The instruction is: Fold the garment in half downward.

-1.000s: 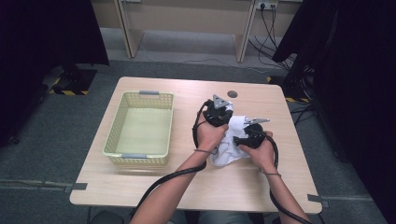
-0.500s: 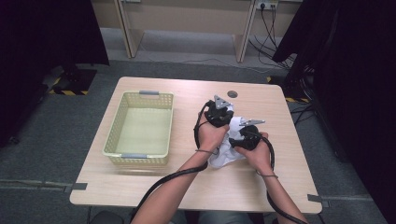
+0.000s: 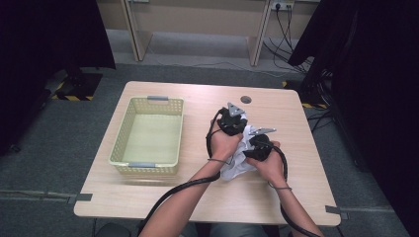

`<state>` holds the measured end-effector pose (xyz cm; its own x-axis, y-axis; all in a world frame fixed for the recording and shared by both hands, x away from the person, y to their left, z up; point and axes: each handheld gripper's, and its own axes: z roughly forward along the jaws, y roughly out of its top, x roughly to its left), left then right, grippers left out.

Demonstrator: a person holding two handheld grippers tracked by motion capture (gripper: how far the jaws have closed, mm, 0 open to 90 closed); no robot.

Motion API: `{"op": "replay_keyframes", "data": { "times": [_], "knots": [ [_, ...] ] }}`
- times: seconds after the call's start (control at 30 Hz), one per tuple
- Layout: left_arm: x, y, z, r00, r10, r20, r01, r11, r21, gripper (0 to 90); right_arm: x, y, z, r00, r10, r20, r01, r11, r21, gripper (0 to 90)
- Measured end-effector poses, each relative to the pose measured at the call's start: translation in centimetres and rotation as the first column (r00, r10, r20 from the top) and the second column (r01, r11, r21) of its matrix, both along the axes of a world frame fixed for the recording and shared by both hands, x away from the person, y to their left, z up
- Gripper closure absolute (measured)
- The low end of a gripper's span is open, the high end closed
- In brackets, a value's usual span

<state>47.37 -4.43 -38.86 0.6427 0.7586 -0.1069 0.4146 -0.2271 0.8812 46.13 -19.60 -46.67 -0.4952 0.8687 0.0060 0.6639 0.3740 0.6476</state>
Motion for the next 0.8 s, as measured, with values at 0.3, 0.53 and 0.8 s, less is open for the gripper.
{"op": "replay_keyframes", "data": {
  "times": [0.3,0.53,0.8],
  "knots": [
    [0.1,0.0,-0.1,1.0,-0.003,-0.001,0.003,1.0,0.004,88.7,-0.2,-0.7,0.8,1.0,-0.003,-0.005,0.003,1.0,0.028,27.9],
    [0.1,0.0,-0.2,1.0,-0.002,-0.002,0.002,1.0,0.006,88.6,-0.8,-2.3,2.4,0.9989,-0.036,0.03,0.034,0.998,0.058,40.1],
    [0.2,0.1,-0.3,1.0,0.002,-0.004,-0.002,1.0,0.01,88.7,-1.4,-3.2,1.7,0.9988,-0.037,-0.03,0.039,0.999,0.039,66.8]
  ]
}}
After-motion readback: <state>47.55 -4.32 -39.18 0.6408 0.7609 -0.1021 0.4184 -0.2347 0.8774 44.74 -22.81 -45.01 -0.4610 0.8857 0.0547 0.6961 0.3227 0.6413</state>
